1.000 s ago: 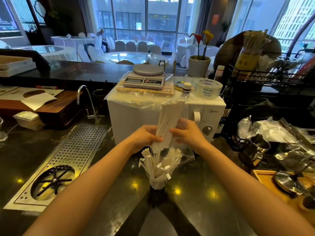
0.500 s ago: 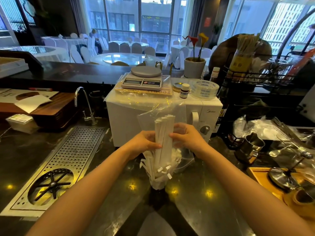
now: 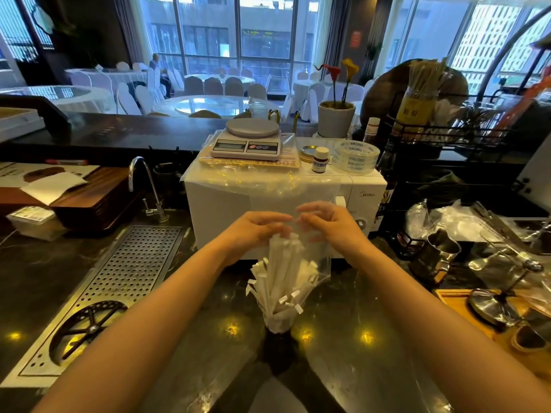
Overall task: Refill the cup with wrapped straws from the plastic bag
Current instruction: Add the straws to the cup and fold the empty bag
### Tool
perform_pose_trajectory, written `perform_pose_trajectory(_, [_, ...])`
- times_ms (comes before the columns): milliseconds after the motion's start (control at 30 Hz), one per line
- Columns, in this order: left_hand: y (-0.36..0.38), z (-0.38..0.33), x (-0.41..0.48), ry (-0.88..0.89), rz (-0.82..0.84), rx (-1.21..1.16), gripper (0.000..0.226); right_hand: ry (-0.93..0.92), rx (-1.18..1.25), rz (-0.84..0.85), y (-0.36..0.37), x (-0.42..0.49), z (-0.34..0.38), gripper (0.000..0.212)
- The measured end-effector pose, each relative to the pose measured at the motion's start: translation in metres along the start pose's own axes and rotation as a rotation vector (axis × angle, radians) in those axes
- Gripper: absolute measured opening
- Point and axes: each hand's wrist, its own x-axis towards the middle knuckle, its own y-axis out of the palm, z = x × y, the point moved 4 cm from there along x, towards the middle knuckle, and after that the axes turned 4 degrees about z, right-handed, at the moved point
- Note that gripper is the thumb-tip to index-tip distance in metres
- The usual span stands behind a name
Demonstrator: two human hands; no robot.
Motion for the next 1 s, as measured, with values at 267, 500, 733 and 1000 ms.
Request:
perform_pose_trajectory(267, [-0.008,-0.022,0.003,0.059,0.0,0.015,0.024,-0.031,0.043,-0.033,-0.005,0.005,0.015,0.02])
perform_pose_trajectory(500, [-0.012,-0.04,0.004,0.068,-0.007,0.009,0.029,-0.079,0.075,-0.037,-0.01,0.006,0.033,0.016])
perform_pose_trajectory(733, [-0.016,-0.067,0.007,0.136,-0.027,0.044,0.027,-0.114,0.071,-0.074,-0.022,0.008,0.057,0.01])
perform_pose_trajectory(1000, [-0.013,-0.097,0.016,0.219,-0.003,0.086,0.028,-0.15,0.075,-0.11,-0.046,0.005,0.075,0.01])
